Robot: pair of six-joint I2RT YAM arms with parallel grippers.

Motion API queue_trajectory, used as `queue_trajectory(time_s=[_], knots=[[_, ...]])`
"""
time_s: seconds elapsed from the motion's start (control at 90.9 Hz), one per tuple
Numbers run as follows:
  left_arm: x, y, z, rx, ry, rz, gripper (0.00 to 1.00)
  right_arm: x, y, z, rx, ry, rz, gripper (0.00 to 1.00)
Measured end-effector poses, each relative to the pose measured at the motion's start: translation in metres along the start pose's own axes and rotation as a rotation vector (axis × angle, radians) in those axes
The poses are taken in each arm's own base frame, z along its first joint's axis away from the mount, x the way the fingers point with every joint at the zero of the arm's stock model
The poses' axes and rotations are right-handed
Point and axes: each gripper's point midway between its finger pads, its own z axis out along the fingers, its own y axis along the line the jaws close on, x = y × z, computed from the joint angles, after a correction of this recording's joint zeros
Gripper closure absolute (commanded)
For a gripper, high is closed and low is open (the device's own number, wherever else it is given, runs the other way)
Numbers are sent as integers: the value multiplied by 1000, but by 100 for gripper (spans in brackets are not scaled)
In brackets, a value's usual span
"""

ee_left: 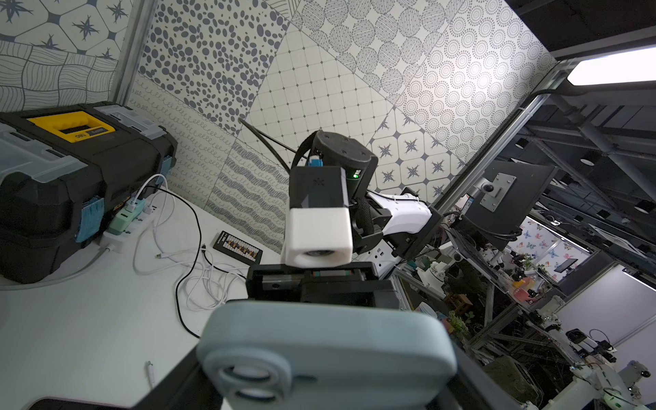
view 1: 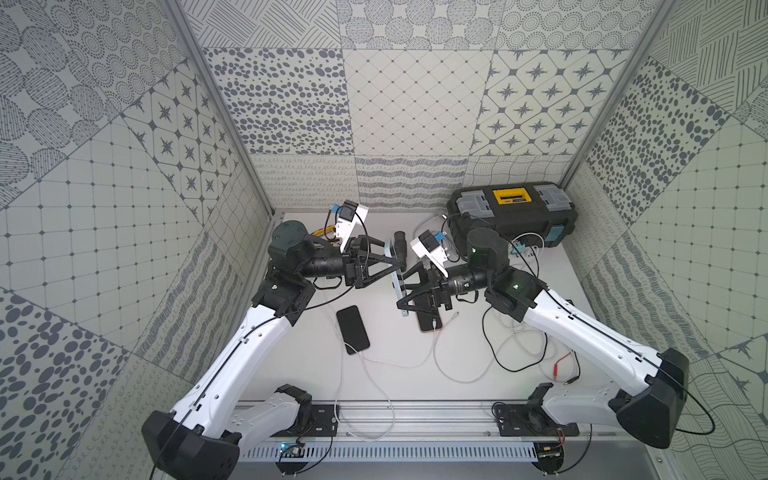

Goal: Unplug the charging cable from the phone
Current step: Place the phone at the center of the board.

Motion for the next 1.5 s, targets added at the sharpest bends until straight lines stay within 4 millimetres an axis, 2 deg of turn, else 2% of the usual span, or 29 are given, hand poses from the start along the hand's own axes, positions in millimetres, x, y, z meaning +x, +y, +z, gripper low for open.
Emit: queue_trajectory(time_s=[0.044,0.264,0.407,0.495,0.726,1.112,1.497], knots=[[0,1,0,-6,-2,3,2,0,-1,0,3,1,3,50],[-1,5,-4,-68,-16,15,2,0,-11,0,57,-8,21,54],[-5,12,-12,-190,-54,48,2,-1,-21,1,119,-24,28,55],[-6,15,-21,-272,-80,81,2,4,-35,0,189,-27,69,55],[-10,26,-48,-494,-149,169,2,37,-77,-3,399,30,196,56],[-2,52,-78,-737,-165,201,2,117,-129,12,761,264,336,54],[4,66,-92,-843,-151,203,2,156,-177,23,1057,370,431,52]])
